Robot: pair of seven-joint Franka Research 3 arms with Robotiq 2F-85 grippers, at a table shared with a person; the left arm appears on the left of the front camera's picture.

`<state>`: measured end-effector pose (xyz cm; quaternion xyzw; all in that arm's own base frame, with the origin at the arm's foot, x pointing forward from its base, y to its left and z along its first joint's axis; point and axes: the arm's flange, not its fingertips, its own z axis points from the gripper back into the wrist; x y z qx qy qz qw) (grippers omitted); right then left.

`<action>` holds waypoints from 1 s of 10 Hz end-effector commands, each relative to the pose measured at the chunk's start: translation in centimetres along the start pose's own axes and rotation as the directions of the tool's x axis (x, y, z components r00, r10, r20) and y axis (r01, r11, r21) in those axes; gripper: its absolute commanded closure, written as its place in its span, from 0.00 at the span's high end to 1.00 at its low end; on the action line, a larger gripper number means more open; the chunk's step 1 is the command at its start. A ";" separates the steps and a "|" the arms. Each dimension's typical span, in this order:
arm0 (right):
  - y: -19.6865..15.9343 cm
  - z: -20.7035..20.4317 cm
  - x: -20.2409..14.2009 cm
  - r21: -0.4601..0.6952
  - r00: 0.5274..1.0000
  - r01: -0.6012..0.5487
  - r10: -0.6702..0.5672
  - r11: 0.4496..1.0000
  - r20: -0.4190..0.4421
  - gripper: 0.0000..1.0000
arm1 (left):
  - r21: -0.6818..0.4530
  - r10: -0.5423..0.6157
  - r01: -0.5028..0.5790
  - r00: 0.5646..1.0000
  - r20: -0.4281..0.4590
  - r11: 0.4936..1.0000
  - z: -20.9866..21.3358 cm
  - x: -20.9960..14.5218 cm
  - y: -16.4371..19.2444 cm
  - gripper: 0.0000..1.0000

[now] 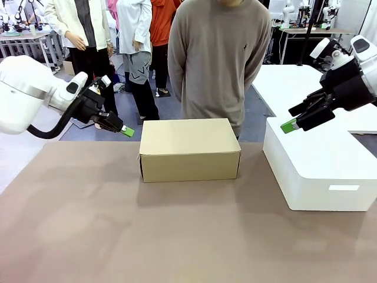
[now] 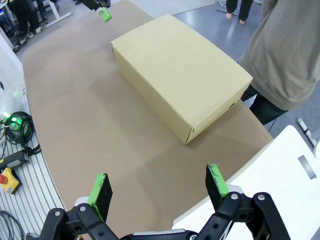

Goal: Pack the shoes into the box.
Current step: Press down on the lid of the Shoes Box.

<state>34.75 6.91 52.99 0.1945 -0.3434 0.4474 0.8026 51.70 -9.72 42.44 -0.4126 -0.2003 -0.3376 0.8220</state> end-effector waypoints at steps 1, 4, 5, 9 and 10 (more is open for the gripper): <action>0.0 0.0 0.0 0.000 1.000 0.000 0.000 1.000 0.000 1.00 | 0.093 -0.087 0.095 0.992 -0.094 0.991 1.8 1.7 -2.8 0.15; -1.6 -3.8 5.0 -0.052 0.997 -0.004 0.000 0.999 -0.075 1.00 | 0.327 -0.205 0.202 0.978 -0.028 0.923 4.3 2.7 -5.9 0.74; -1.8 -5.2 6.3 -0.057 0.995 -0.007 0.001 0.998 -0.096 1.00 | 0.376 -0.208 0.200 0.978 -0.018 0.905 4.7 2.4 -6.7 0.93; -2.0 -11.1 11.6 -0.107 0.991 -0.030 0.016 0.994 -0.130 1.00 | 0.435 -0.258 0.288 0.958 -0.129 0.853 5.0 1.1 -10.4 1.00; -2.0 -12.7 12.3 -0.120 0.990 -0.027 0.010 0.992 -0.140 1.00 | 0.423 -0.261 0.303 0.953 -0.156 0.854 5.4 0.7 -11.4 1.00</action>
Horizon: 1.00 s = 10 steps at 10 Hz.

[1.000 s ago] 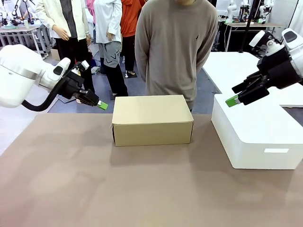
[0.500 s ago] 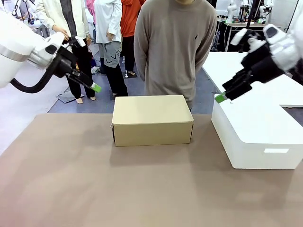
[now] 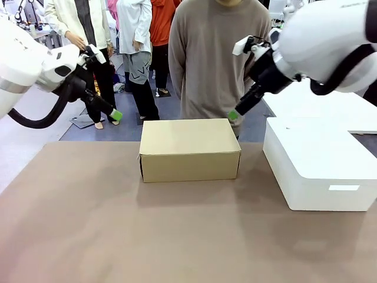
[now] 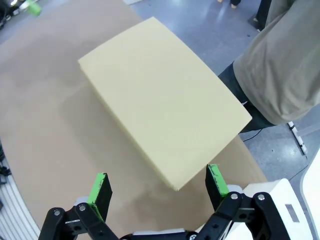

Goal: Pack the shoes into the box.
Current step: Press down on the lid of the Shoes Box.

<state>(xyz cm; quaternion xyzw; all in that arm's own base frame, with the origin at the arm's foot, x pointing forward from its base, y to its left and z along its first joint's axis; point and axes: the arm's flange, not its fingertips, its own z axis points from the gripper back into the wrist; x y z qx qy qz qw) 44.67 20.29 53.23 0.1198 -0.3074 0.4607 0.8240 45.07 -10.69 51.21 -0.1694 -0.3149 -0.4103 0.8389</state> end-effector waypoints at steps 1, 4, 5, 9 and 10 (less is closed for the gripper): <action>-0.6 -2.3 1.7 -0.043 0.999 0.027 -0.028 0.999 -0.022 1.00 | -0.018 -0.015 0.013 0.997 -0.077 1.000 2.1 -0.2 -1.5 1.00; -0.7 -5.3 2.4 -0.067 0.997 0.042 -0.046 0.997 -0.066 1.00 | 0.045 -0.005 0.009 0.996 -0.087 0.999 3.7 -0.1 -2.9 1.00; -0.3 -4.2 1.4 -0.023 0.999 0.020 -0.021 1.000 -0.033 1.00 | 0.066 -0.014 0.021 0.995 -0.095 0.998 4.0 -0.3 -3.4 1.00; -0.3 -4.2 1.4 -0.023 0.999 0.020 -0.021 1.000 -0.033 1.00 | 0.039 -0.028 0.032 0.996 -0.087 0.999 3.8 0.4 -2.7 1.00; -0.3 -4.6 1.8 -0.033 0.999 0.020 -0.022 0.999 -0.040 1.00 | 0.039 -0.028 0.032 0.996 -0.087 0.999 3.8 0.4 -2.7 1.00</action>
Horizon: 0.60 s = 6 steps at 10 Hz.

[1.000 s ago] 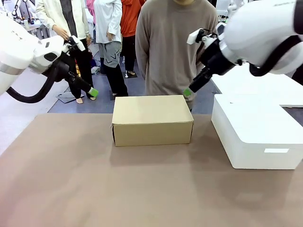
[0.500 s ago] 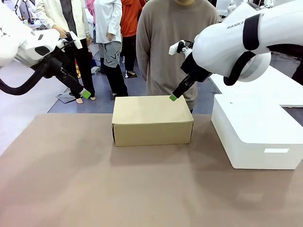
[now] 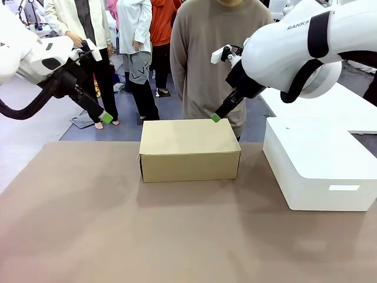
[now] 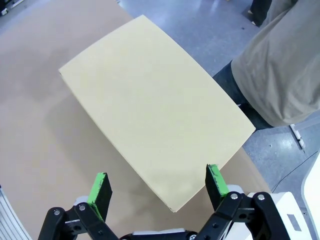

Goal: Pack the shoes into the box.
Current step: Press down on the lid of the Shoes Box.

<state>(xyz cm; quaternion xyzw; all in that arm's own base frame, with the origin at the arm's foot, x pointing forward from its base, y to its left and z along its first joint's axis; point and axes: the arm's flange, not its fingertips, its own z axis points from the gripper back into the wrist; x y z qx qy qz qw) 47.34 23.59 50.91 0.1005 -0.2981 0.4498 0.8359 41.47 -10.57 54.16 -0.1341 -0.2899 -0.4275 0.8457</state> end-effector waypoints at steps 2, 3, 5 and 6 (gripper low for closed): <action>0.9 1.5 0.3 -0.082 0.990 0.138 -0.140 0.987 -0.017 0.60 | 0.010 0.007 -0.007 1.000 -0.005 1.000 0.1 0.2 0.2 1.00; 0.9 1.0 1.1 -0.072 0.974 0.220 -0.224 0.973 -0.042 0.40 | 0.010 0.007 -0.007 1.000 -0.005 1.000 0.1 0.2 0.2 1.00; 1.0 -0.7 2.7 -0.079 0.954 0.290 -0.295 0.954 -0.048 0.00 | 0.010 0.007 -0.007 1.000 -0.005 1.000 0.1 0.2 0.2 1.00; 0.8 -1.8 3.3 -0.117 0.939 0.333 -0.340 0.936 -0.047 0.00 | 0.010 0.007 -0.007 1.000 -0.005 1.000 0.1 0.2 0.2 1.00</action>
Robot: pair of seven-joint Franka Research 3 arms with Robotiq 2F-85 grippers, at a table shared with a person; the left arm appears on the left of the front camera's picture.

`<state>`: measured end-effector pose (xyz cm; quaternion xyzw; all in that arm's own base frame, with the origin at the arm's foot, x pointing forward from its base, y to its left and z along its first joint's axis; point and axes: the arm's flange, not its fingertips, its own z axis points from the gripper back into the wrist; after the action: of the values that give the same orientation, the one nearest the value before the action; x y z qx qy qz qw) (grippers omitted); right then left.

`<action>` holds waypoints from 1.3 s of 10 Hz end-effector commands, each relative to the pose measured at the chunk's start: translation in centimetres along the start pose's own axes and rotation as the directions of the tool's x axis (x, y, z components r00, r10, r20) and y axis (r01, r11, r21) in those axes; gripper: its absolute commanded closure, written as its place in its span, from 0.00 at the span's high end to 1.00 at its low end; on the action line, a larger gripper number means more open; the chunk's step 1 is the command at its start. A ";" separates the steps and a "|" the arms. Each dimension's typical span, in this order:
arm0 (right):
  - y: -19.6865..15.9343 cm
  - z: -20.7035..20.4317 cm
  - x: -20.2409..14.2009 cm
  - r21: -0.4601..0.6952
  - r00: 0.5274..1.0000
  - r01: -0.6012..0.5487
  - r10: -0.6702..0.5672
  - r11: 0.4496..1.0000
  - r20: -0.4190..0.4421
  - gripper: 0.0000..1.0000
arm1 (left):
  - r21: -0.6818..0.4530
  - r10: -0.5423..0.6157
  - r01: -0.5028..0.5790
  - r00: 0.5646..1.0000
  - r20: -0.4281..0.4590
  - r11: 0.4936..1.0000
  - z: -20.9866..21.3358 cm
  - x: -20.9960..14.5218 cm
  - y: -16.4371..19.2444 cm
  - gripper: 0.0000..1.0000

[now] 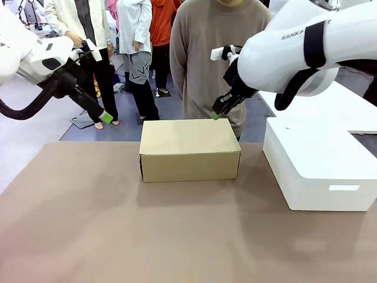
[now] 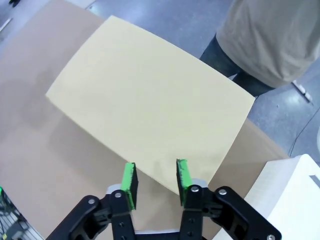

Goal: Pack the shoes into the box.
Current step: Press down on the lid of the Shoes Box.

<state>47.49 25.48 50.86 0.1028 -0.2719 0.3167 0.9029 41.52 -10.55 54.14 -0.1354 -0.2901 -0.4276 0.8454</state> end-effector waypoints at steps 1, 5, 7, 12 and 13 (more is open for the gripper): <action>0.5 -1.8 2.7 -0.059 0.995 0.102 -0.102 0.993 0.000 0.00 | 0.012 0.007 -0.007 1.000 -0.007 1.000 0.2 0.2 0.2 1.00; 0.4 -7.4 6.5 -0.115 0.980 0.191 -0.195 0.975 -0.024 0.00 | 0.012 0.007 -0.007 1.000 -0.007 1.000 0.2 0.2 0.2 1.00; 0.5 -9.8 8.0 -0.121 0.973 0.219 -0.226 0.968 -0.048 0.00 | 0.012 0.007 -0.007 1.000 -0.007 1.000 0.2 0.2 0.2 1.00; 0.2 -14.7 7.8 -0.131 0.960 0.225 -0.243 0.965 -0.139 0.00 | 0.012 0.007 -0.007 1.000 -0.007 1.000 0.2 0.2 0.2 1.00; 0.1 -15.5 7.5 -0.127 0.958 0.220 -0.239 0.967 -0.158 0.00 | 0.012 0.007 -0.007 1.000 -0.007 1.000 0.2 0.2 0.2 1.00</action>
<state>58.26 34.28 42.03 0.0725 -0.1983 0.2131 0.9539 41.54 -10.54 54.17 -0.1354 -0.2905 -0.4277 0.8452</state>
